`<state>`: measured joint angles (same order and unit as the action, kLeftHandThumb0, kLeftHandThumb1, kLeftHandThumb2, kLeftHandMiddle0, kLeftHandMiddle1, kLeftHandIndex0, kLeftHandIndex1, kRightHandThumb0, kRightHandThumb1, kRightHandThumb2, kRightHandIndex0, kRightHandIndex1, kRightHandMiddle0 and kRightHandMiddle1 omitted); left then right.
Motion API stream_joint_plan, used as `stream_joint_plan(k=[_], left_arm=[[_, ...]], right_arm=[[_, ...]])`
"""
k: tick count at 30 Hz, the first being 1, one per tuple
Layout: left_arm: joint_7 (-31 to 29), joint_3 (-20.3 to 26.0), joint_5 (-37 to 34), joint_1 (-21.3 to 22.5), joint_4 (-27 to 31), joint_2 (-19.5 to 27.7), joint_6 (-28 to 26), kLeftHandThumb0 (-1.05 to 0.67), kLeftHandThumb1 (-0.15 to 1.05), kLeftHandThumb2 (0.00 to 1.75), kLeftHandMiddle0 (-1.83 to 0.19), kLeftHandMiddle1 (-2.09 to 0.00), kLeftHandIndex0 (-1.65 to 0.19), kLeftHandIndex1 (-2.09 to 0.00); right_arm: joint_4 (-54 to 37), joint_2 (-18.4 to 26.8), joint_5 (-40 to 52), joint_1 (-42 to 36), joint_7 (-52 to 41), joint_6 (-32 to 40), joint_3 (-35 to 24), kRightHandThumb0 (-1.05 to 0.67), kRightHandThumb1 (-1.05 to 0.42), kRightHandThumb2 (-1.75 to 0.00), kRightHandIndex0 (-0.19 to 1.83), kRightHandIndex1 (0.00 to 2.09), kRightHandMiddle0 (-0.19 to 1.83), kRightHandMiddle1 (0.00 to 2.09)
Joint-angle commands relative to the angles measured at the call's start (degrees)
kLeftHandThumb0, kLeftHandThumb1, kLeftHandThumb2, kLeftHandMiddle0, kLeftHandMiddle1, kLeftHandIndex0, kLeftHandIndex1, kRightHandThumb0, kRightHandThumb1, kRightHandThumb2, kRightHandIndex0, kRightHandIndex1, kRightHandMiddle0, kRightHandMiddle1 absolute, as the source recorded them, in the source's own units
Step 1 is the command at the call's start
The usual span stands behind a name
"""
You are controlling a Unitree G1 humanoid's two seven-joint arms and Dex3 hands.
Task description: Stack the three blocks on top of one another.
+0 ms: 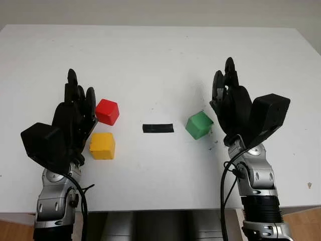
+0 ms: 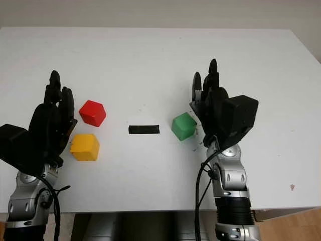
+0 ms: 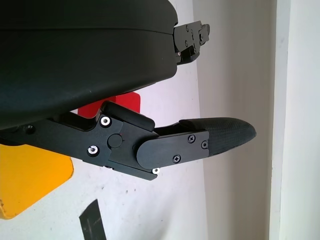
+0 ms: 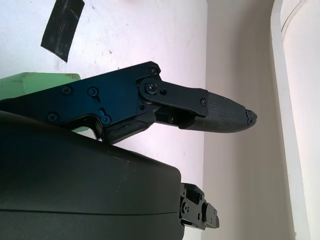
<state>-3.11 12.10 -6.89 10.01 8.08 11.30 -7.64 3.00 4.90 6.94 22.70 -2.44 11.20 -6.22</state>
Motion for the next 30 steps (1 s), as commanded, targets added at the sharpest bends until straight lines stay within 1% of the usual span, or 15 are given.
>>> stream_joint_plan(k=[1,3,4,5,7,9,11,12,13,15,16,18,23,27,30], left_arm=[[-1.28,0.96,0.64,1.27,0.41,2.81,1.46,-0.72,1.05,0.52,0.16,-0.03,0.14,-0.06],[-2.29,1.5,2.0,2.24,1.05,5.88,1.63,-0.68,1.05,0.44,0.06,-0.08,0.04,-0.11],[-2.84,1.63,3.4,2.71,1.02,7.91,2.26,-0.64,1.05,0.36,-0.04,-0.11,-0.04,-0.15],[-3.27,1.61,5.45,3.07,0.91,10.25,3.12,-0.62,1.05,0.32,-0.1,-0.13,-0.09,-0.17],[-4.5,1.96,7.99,4.07,0.88,14.34,2.91,-0.57,1.05,0.21,-0.27,-0.13,-0.23,-0.22],[-6.76,2.53,8.52,5.08,0.39,17.77,2.65,-0.54,1.05,0.13,-0.41,-0.12,-0.35,-0.25],[-11.22,2.49,8.66,6.68,-0.71,22.71,2.3,-0.48,1.02,0.07,-0.54,-0.12,-0.49,-0.29],[-12.78,2.35,8.92,7.19,-1.16,24.41,2.37,-0.46,1.01,0.06,-0.58,-0.12,-0.53,-0.3],[-14.42,1.37,11.28,7.92,-2.32,27.62,3.99,-0.46,1.0,0.05,-0.6,-0.11,-0.56,-0.3],[-16.45,-1.34,17.72,9.81,-4.48,33.48,7.27,-0.47,0.97,0.04,-0.6,-0.09,-0.56,-0.27],[-17.25,-2.4,20.1,10.71,-5.21,35.4,7.97,-0.48,0.96,0.04,-0.56,-0.07,-0.54,-0.25],[-18.34,-4.1,22.95,12.61,-6.08,37.29,8.03,-0.47,0.93,0.04,-0.52,-0.04,-0.53,-0.23],[-21.13,-8.2,27.29,17.36,-8.94,39.62,9.97,-0.45,0.89,0.04,-0.38,-0.03,-0.54,-0.16],[-22.54,-11.42,30.87,20.99,-11.38,40.52,12.29,-0.47,0.86,0.04,-0.31,-0.01,-0.54,-0.13],[-23.42,-13.6,33.78,23.17,-12.32,40.45,12.1,-0.52,0.86,0.05,-0.25,-0.01,-0.51,-0.1]], right_arm=[[0.26,0.64,-0.05,0.75,-0.32,-1.08,-0.29,-0.73,-1.05,-0.65,-0.19,0.0,-0.19,0.0],[0.53,0.61,-0.39,0.84,-0.23,-1.83,-0.23,-0.73,-1.05,-0.65,-0.19,0.0,-0.19,0.0],[0.63,0.46,-0.56,0.86,0.02,-2.33,-0.25,-0.73,-1.05,-0.65,-0.19,0.0,-0.19,0.0],[0.65,0.3,-0.68,0.86,0.24,-2.68,-0.24,-0.73,-1.05,-0.65,-0.19,0.0,-0.19,0.0],[0.64,0.01,-0.47,0.9,0.4,-3.05,-0.37,-0.72,-1.05,-0.65,-0.19,0.0,-0.19,0.0],[0.5,0.07,-0.07,0.93,0.04,-2.79,-0.36,-0.72,-1.05,-0.65,-0.19,0.0,-0.19,0.0],[0.43,0.14,0.17,0.83,-0.3,-3.03,-0.35,-0.72,-1.05,-0.65,-0.19,0.0,-0.19,0.0],[0.39,0.15,0.26,0.78,-0.41,-3.1,-0.36,-0.71,-1.05,-0.66,-0.19,0.0,-0.19,0.0],[0.26,0.18,0.22,0.7,-0.4,-2.95,-0.3,-0.71,-1.05,-0.66,-0.19,0.0,-0.19,0.0],[0.16,0.25,0.07,0.64,-0.31,-2.53,-0.19,-0.72,-1.05,-0.67,-0.19,0.0,-0.19,0.0],[0.2,0.26,0.06,0.65,-0.27,-2.38,-0.19,-0.72,-1.05,-0.67,-0.19,0.0,-0.19,0.0],[0.49,0.11,0.03,0.78,0.06,-2.31,-0.28,-0.73,-1.05,-0.66,-0.19,0.0,-0.19,0.0],[0.86,-0.07,0.01,0.86,0.4,-2.49,-0.19,-0.73,-1.05,-0.65,-0.19,0.0,-0.19,0.0],[0.92,-0.06,-0.11,0.97,0.68,-2.17,-0.15,-0.73,-1.05,-0.64,-0.19,0.0,-0.19,0.0],[0.94,-0.16,0.04,0.97,0.79,-1.98,-0.19,-0.73,-1.05,-0.64,-0.19,0.0,-0.19,0.0]])
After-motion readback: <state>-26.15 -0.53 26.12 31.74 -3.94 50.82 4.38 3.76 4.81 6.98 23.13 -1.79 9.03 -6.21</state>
